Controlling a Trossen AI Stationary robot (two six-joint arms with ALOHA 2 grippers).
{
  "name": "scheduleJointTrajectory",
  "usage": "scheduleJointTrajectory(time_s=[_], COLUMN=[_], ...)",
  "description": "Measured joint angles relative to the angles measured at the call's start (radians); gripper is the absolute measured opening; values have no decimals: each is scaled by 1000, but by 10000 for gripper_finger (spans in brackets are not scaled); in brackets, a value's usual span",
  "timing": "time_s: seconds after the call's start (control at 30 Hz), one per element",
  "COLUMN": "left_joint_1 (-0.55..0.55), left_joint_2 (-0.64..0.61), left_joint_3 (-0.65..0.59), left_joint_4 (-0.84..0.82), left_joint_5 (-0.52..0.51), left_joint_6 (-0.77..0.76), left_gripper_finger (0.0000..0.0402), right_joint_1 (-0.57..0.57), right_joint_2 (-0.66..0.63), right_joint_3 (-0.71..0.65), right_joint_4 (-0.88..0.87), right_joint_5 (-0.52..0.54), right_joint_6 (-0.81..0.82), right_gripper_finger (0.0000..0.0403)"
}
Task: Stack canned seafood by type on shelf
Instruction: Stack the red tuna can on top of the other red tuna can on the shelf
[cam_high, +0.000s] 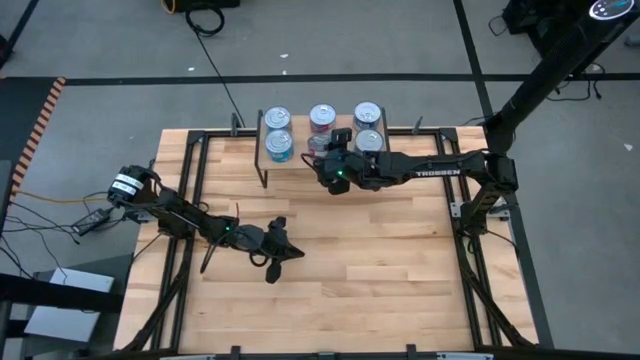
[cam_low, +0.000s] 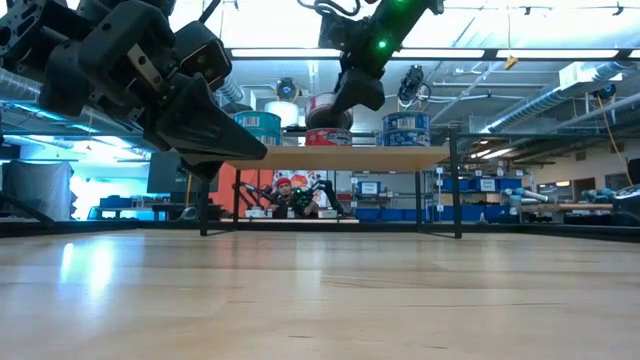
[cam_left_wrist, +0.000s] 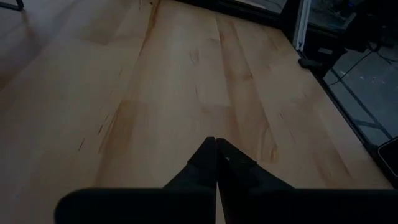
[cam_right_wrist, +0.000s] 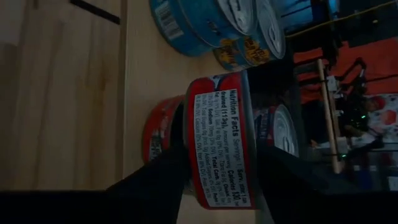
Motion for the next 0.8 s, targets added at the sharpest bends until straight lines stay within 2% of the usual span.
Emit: scheduleJointTrajectory(time_s=[0.33, 0.53, 0.8], left_joint_1=[0, 0, 0], left_joint_2=[0, 0, 0], left_joint_3=[0, 0, 0], left_joint_4=[0, 0, 0], left_joint_5=[11, 18, 19], left_joint_6=[-23, -23, -24], left_gripper_finger=[7, 7, 7], right_joint_1=[-9, -25, -29], right_joint_2=[0, -2, -2], right_joint_3=[0, 0, 0], right_joint_4=[-73, -92, -82], right_joint_5=[-88, -123, -125], right_joint_6=[227, 365, 402], right_gripper_finger=[236, 245, 239])
